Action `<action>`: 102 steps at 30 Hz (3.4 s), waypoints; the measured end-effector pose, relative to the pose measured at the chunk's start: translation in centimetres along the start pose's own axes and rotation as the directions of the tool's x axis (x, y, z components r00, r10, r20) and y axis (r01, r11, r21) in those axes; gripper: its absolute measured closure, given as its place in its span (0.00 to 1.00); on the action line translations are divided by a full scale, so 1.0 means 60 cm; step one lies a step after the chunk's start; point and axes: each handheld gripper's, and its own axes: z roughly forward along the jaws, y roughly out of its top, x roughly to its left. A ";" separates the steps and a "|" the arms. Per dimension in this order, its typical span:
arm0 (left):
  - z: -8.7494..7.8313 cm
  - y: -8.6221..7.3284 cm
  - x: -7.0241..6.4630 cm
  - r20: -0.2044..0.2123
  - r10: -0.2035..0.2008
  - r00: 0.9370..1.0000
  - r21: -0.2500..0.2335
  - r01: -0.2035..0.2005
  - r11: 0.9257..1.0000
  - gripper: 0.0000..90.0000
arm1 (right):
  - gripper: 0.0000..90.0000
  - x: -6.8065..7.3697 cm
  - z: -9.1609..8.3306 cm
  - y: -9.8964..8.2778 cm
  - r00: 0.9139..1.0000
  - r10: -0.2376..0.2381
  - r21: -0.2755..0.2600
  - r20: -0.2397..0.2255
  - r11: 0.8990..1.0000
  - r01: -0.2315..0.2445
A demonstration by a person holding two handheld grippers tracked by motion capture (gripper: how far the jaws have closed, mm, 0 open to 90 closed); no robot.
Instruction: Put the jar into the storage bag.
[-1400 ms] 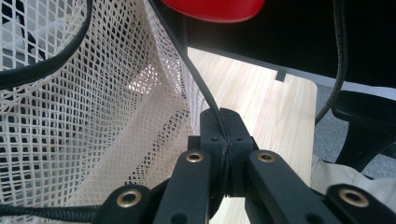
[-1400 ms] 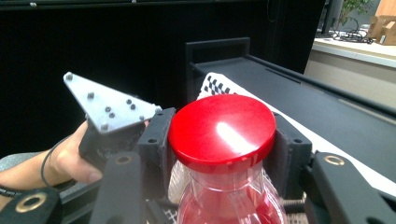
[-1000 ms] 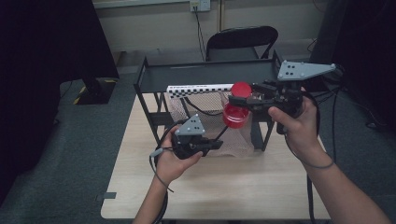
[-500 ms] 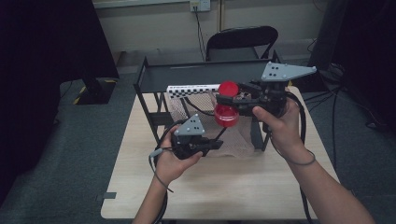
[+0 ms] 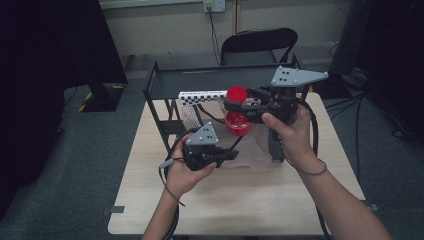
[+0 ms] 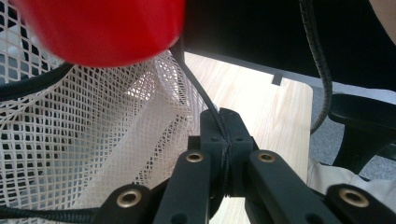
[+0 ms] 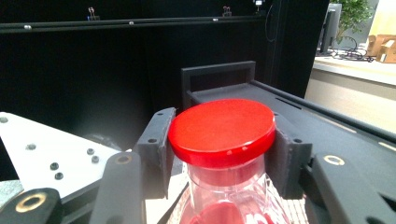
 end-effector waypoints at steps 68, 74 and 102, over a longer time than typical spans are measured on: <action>-0.003 -0.006 0.010 0.027 -0.035 0.999 -0.033 0.036 0.999 0.99 | 0.54 -0.008 0.044 -0.135 0.997 0.058 0.112 0.046 0.992 -0.063; 0.000 -0.009 0.012 0.013 -0.039 0.999 -0.025 0.039 0.999 0.99 | 0.46 -0.009 0.042 -0.141 0.996 0.080 0.084 0.042 0.993 -0.083; 0.016 -0.034 0.038 -0.064 -0.073 0.995 -0.022 0.072 0.997 0.92 | 0.18 -0.003 0.026 -0.165 0.997 0.057 0.105 0.057 0.992 -0.062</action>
